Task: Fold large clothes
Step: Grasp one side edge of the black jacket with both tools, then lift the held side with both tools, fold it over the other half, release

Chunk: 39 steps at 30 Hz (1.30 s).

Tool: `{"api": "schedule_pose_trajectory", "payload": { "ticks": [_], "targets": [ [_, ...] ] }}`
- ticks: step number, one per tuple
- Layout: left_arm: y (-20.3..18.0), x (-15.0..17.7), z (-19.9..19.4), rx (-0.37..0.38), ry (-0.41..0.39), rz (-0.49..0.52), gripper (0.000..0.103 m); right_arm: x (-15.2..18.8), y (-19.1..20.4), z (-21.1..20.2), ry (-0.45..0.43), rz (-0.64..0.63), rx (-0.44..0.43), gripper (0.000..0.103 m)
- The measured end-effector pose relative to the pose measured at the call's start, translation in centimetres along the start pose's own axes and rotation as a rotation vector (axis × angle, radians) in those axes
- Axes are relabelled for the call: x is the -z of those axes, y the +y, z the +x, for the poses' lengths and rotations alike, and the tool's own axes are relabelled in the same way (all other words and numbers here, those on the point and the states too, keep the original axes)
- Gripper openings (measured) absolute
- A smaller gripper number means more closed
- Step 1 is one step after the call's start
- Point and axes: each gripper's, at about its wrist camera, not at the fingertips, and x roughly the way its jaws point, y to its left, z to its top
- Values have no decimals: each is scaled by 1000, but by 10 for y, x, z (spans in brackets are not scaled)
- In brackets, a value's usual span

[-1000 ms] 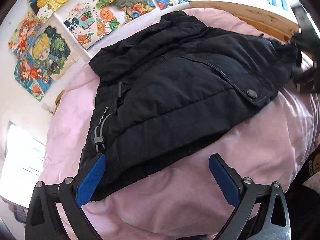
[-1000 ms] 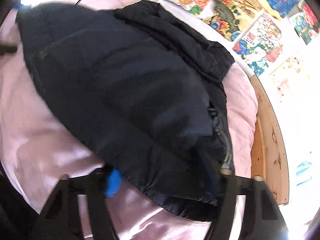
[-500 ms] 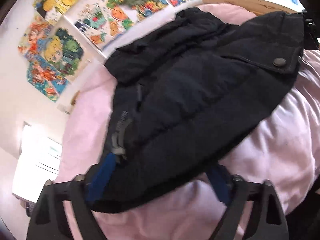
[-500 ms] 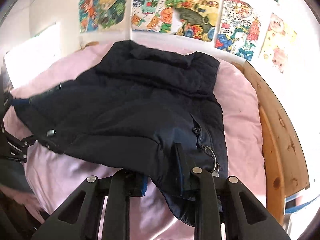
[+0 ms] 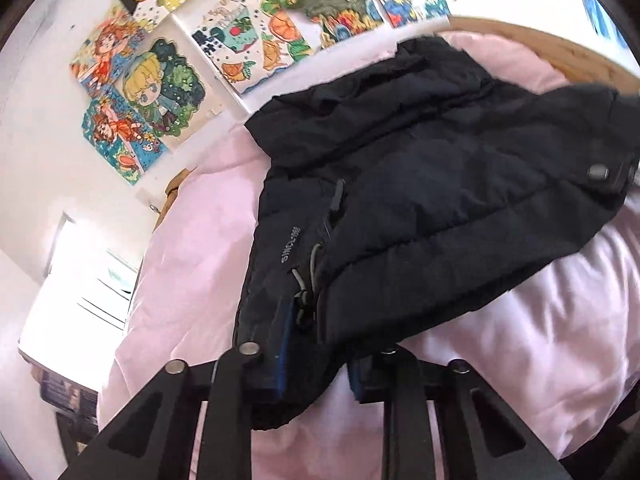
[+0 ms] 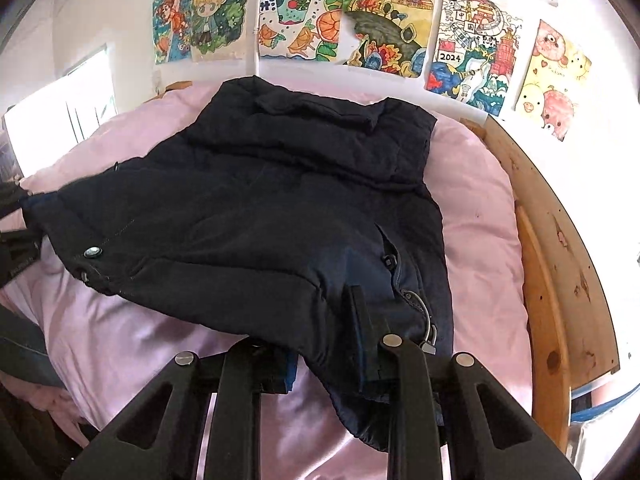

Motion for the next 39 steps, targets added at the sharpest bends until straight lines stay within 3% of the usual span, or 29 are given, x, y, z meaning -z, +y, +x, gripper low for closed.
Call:
{"api": "schedule_pose_trajectory", "payload": {
  "ticks": [4,8,12,17,22,29,39],
  "targets": [
    [1,2,-15,28,-38,0,14,5,5,-7,-11,-34,14,14],
    [2,15,-27,80,-13,-32,13,17,6,-20,-14,-45,12,10],
    [3,23,-62,107,-35,-68,13,30,13,-46,-15,-105,35,8],
    [15,36,-102,144,-41,-76,13,31,0,-99,-27,-12,-32,7],
    [29,38,-116,193,-29,-104,13,29,-4,-131,-57,-16,-66,7],
    [43,1,-111,198,-65,-141,13,5,-10,-120,-71,-18,-48,7],
    [69,-81,-79,123,-84,-198,13,-93,-22,-94,-147,-77,48,7]
  ]
}}
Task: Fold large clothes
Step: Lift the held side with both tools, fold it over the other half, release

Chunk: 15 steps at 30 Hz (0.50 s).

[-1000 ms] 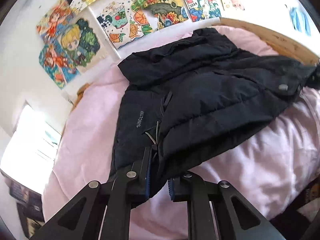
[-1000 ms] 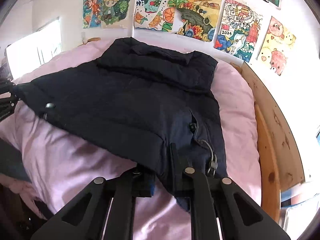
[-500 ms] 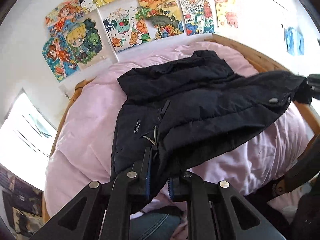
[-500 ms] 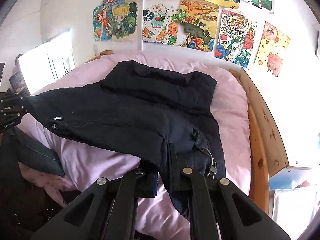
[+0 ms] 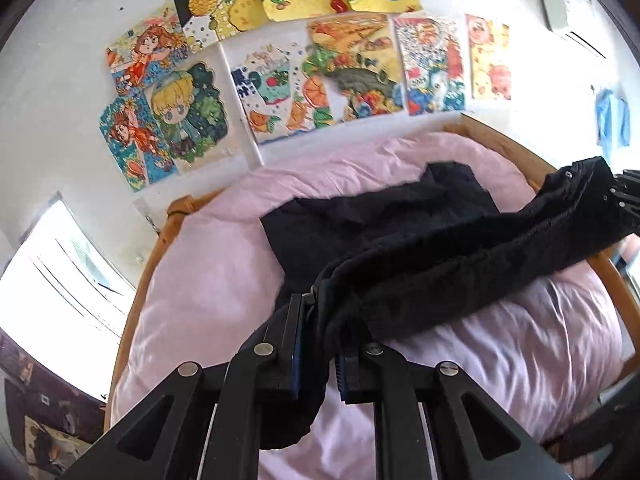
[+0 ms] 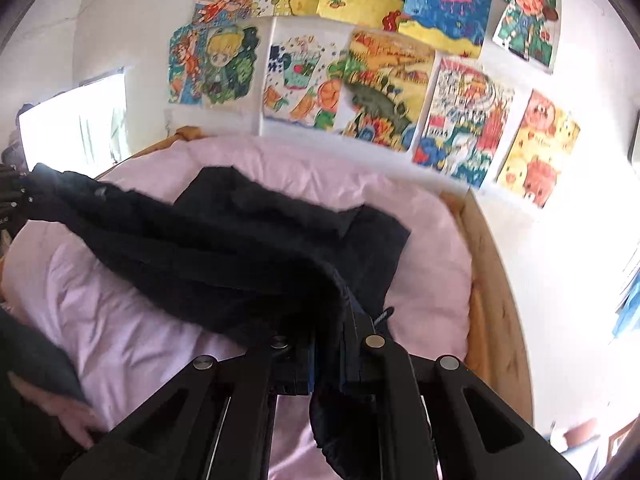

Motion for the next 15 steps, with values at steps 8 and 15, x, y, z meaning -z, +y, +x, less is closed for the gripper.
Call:
{"api": "schedule_pose_trajectory", "payload": {
  "ticks": [8,15],
  "targets": [
    [-7,-64,70,-105,-42,2,13,-56,-12,68,-39,27,81,7],
    [-1,-103,155,-103,-45,-55,13,-86,-13,150,-77,17,151,7]
  ]
}}
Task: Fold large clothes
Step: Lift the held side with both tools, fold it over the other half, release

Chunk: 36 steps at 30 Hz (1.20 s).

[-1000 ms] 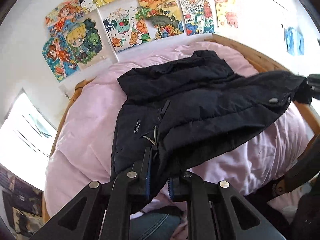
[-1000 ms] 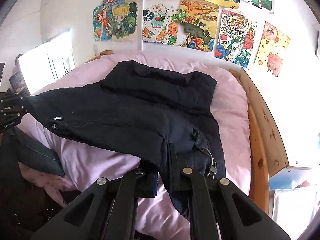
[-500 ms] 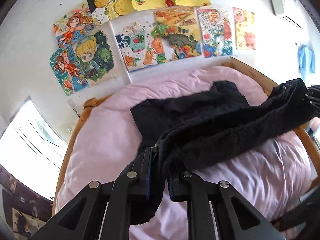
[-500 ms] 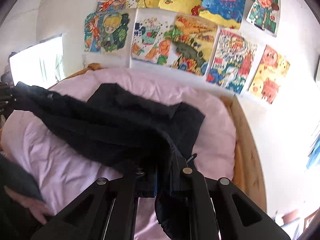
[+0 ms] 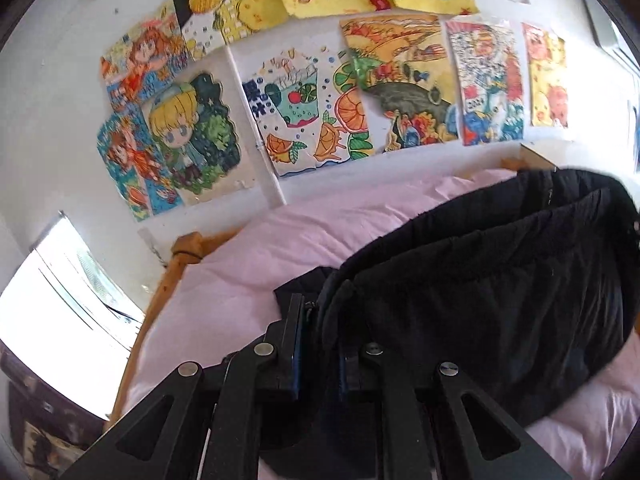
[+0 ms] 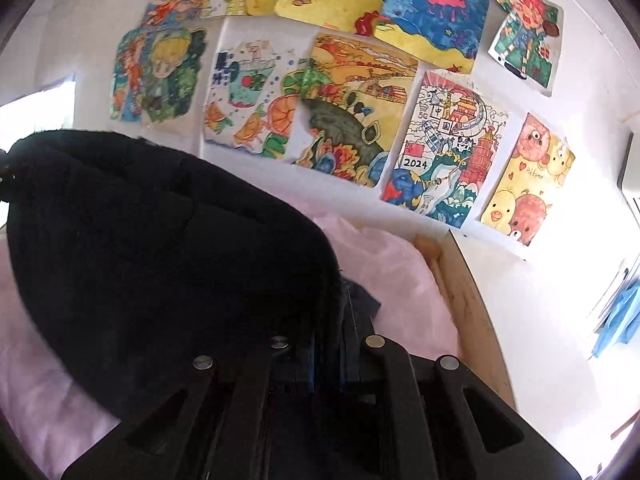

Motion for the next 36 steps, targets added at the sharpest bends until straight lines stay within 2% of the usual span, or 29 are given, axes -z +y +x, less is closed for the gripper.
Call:
{"api": "schedule_pose_trajectory", "payload": {
  "ticks": [5,12,17,25,26,31,32,36],
  "targets": [
    [-8,-7,56,28,11,-44,13,2,5,57,3,-18,18,7],
    [-14,1,111,34,41,-85,13,10,12,110,3,-11,20,8],
    [-22,1,133,30,53,-67,13,20,17,139,29,-5,30,8],
    [-28,1,158,29,77,-74,13,26,20,160,49,-10,41,8],
    [-29,1,159,46,62,-103,13,26,20,162,50,-11,41,8],
    [-32,-1,168,52,81,-114,13,31,19,172,64,-5,35,10],
    [-32,0,170,55,88,-119,13,31,19,174,68,-4,33,11],
    [-28,3,183,90,134,-171,16,33,14,177,70,6,29,29]
  ]
}}
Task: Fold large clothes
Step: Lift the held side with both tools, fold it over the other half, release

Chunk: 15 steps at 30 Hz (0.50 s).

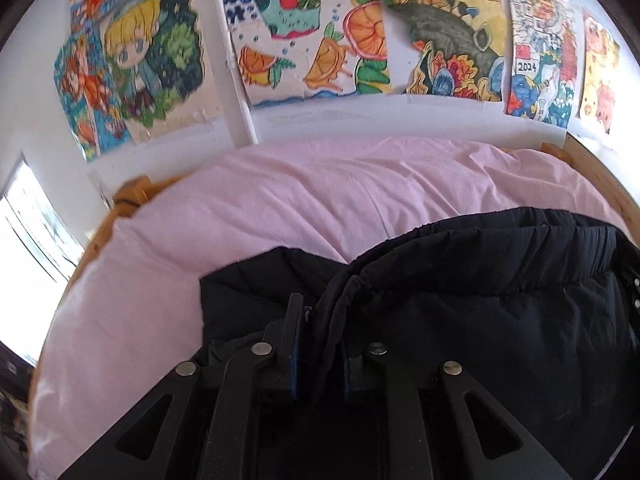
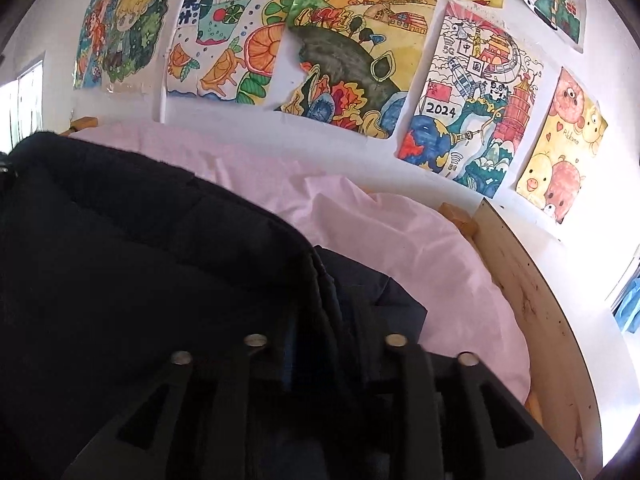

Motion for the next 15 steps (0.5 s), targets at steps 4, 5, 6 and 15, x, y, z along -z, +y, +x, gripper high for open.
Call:
{"api": "schedule_pose_trajectory", "payload": {
  "ticks": [4,5,6,15],
  "targets": [
    [4,1,5,29,16,-31,17,0,-11,-5,-25,34,-28,52],
    [4,2,6,31,15,-31,17,1,-14,-6,-29,43,-35,54],
    [4,2,6,30,16,-28,17,1,-17,-7,-31,49,-40,59],
    [9,18,-16,70,-39,58,102,19,-76,-34,-71,149,-112,85]
  ]
}}
